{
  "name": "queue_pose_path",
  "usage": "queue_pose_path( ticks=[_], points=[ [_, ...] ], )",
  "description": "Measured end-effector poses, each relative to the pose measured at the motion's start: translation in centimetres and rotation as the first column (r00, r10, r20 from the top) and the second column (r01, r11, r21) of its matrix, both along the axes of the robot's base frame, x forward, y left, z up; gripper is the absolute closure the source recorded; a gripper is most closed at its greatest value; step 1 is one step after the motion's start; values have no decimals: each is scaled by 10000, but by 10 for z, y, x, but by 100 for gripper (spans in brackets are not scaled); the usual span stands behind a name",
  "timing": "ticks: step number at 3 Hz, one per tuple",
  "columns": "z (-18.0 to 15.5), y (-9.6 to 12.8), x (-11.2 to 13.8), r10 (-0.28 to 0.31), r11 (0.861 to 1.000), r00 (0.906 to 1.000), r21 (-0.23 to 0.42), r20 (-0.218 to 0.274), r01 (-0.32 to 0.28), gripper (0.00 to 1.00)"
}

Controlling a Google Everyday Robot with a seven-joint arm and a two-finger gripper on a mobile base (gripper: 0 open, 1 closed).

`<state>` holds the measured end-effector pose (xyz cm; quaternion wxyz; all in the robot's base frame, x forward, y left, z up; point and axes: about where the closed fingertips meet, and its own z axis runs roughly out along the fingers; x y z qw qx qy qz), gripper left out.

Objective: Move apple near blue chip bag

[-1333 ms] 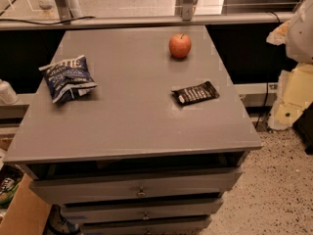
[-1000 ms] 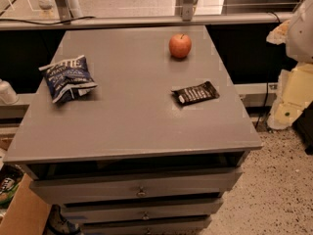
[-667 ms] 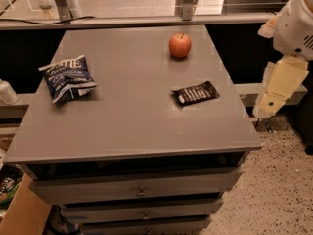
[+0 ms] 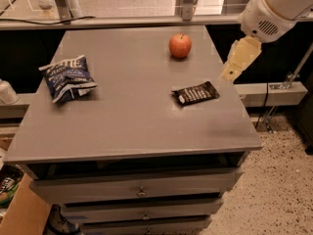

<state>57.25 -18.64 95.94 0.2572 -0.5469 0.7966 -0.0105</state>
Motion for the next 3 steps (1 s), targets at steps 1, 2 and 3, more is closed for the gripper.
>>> queue_pose_path(
  ticks=[1,2,3],
  points=[
    [0,0,0,1,10000,10000,0,0,-1,0],
    [-8,3,9,-232,9986,9994,473,251,220,0],
    [-27,14,41,-751,9858,9958,1543,526,662,0]
  ],
)
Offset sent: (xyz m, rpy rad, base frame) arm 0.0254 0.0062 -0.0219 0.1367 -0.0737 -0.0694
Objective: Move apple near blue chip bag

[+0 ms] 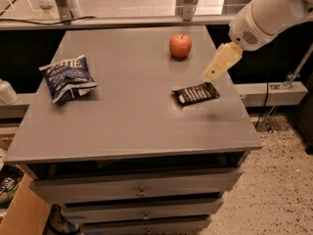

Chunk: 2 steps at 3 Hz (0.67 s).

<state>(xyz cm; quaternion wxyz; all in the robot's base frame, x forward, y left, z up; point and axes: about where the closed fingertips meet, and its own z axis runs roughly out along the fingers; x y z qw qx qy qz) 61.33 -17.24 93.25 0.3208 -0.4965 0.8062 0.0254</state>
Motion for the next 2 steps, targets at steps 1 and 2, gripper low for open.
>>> queue_pose_path(
  ticks=[1,2],
  points=[
    [-18,3,39,-584,9892,9981,1359,194,553,0],
    [-36,9,83,-1080,9493,9941,2976,75,1009,0]
  ],
)
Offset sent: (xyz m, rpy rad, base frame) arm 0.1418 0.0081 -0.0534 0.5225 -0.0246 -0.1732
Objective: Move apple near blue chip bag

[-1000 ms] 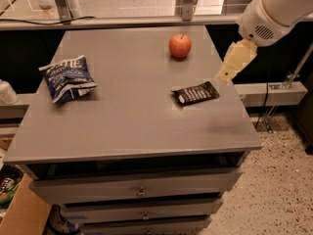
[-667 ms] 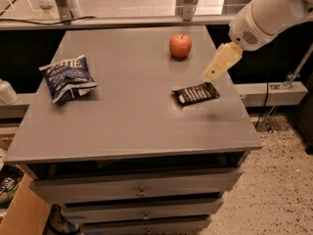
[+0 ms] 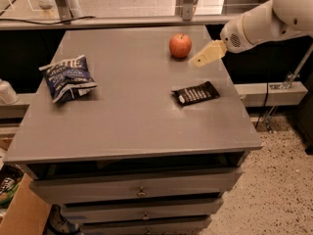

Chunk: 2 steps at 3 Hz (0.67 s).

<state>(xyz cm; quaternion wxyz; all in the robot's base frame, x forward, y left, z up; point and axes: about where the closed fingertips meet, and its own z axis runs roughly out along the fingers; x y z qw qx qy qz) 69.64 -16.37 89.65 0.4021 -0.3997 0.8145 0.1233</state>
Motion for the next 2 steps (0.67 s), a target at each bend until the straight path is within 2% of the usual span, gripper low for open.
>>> queue_pose_path(
  ticks=[1,2],
  points=[
    [-15,15,39,-79,9933,10000,1155,-33,82,0],
    [-31,34,74,-71,9767,10000,2144,10,67,0]
  ],
)
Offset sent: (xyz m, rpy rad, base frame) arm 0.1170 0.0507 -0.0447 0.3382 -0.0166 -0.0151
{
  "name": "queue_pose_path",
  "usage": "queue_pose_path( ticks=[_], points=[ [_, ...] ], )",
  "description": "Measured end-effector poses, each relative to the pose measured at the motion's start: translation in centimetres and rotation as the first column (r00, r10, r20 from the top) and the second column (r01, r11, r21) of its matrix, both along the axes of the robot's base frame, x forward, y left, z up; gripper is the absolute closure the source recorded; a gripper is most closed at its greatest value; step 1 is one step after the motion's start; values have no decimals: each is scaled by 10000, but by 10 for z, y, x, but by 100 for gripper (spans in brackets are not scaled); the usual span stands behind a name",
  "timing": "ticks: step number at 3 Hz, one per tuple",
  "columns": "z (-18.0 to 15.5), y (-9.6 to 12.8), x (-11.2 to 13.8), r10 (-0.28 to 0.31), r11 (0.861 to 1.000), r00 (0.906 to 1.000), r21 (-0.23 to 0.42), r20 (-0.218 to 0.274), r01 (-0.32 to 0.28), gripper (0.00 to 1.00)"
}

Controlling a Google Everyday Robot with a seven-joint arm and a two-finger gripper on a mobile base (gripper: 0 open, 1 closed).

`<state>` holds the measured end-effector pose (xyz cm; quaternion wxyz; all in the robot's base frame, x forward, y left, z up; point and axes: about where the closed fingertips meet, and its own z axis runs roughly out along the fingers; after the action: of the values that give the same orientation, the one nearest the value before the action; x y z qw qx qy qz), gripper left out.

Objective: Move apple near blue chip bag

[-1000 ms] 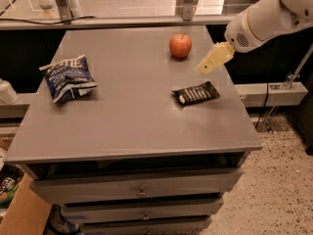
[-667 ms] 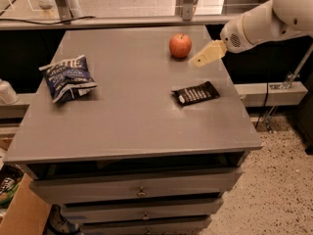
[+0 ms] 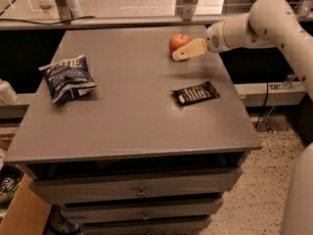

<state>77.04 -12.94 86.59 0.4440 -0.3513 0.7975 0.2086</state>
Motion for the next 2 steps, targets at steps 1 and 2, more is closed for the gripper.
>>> queue_pose_path(
  ticks=[1,2],
  points=[
    [-11,23,26,236,9992,9996,322,175,-242,0],
    [-28,32,39,236,9984,9996,519,145,-243,0]
  ],
)
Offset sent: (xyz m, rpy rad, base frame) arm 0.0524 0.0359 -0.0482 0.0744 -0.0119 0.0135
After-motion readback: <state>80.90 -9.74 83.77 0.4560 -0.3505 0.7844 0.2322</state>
